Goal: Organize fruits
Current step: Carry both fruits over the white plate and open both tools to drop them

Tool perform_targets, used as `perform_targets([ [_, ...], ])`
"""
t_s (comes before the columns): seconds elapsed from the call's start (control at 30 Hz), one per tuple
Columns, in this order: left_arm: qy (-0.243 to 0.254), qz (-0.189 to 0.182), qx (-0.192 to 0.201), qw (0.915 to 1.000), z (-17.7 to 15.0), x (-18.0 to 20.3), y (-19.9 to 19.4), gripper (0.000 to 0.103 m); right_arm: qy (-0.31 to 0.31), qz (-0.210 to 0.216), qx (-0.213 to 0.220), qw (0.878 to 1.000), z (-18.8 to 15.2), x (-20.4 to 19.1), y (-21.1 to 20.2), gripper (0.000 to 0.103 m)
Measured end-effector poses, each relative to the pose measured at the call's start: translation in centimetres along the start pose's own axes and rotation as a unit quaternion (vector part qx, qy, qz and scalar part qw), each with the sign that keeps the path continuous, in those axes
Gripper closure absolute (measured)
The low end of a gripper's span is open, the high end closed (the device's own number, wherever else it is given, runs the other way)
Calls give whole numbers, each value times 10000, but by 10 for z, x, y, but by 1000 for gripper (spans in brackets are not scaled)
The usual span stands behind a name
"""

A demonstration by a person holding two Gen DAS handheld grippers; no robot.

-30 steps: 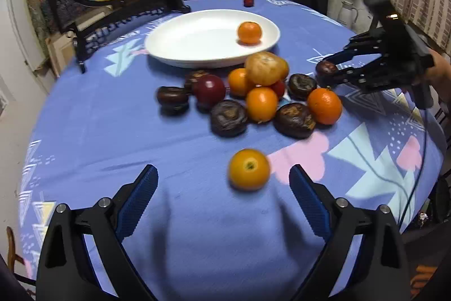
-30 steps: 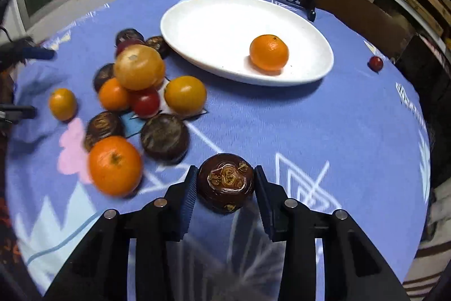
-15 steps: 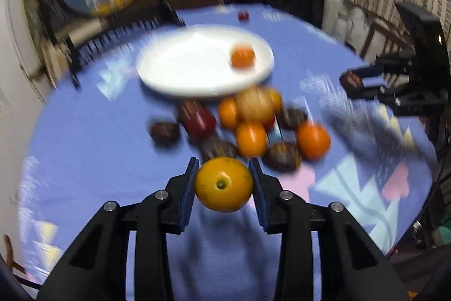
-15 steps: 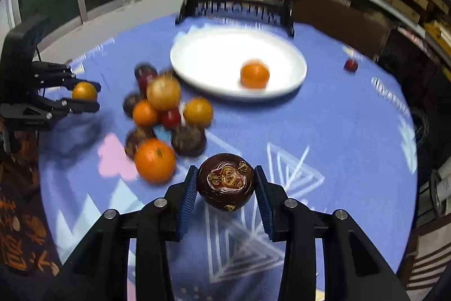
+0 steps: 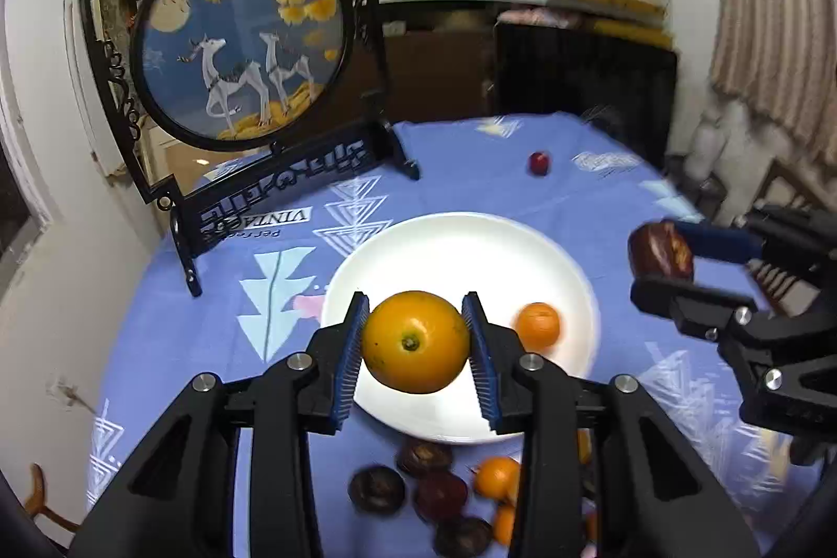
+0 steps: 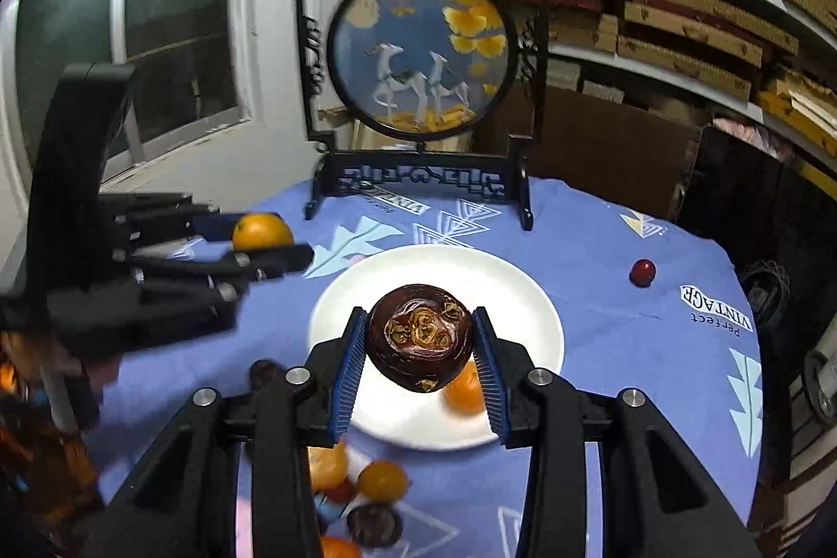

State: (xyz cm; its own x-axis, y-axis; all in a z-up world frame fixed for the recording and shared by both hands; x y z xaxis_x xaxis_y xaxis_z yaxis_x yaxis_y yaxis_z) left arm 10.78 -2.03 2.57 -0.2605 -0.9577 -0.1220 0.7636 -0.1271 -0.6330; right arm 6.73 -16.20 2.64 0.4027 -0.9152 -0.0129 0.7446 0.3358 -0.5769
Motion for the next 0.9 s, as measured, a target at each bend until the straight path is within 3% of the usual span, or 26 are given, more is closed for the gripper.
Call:
perform_targets([
  [0.23,-118,213,-721,9971,-5,-7,75,67,338,-79,-423,9985,-1,21,63,63],
  [0.47,-114,161,-1011,9947,-14,-7,109,67,338,-66,-577,9977,2,25,93,62],
  [0.5,-117,130,-1041,9944,-14,-7,112,65,352,-53,-614,9975,2,27,96,62],
  [0.53,-139,117,-1061,9942,-15,-7,114,56,378,-71,-598,9975,2,27,98,61],
  [0.57,-161,135,-1047,9943,-15,-8,115,44,396,-108,-556,9976,3,28,96,55],
  [0.6,-178,180,-979,9949,-15,-10,113,41,423,-117,-501,9978,3,28,94,49],
  [0.77,-212,167,-842,9961,-18,-17,100,41,423,-124,-466,9979,-2,33,75,48],
  [0.9,-216,113,-702,9972,-30,-25,71,38,183,121,-602,9979,-27,23,45,44],
])
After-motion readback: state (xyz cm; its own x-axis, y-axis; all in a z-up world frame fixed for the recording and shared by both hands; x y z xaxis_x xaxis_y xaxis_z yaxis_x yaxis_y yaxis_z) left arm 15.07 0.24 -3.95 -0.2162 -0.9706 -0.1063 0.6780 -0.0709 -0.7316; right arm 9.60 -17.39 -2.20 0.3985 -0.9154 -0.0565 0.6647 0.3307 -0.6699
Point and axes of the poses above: each gripper's, at about its wrist camera, not at the fingertips, and y roughly the way its jaws point, x to its right, z to its top, the point moved 2 cm from there along y, roughly the way its jaws point
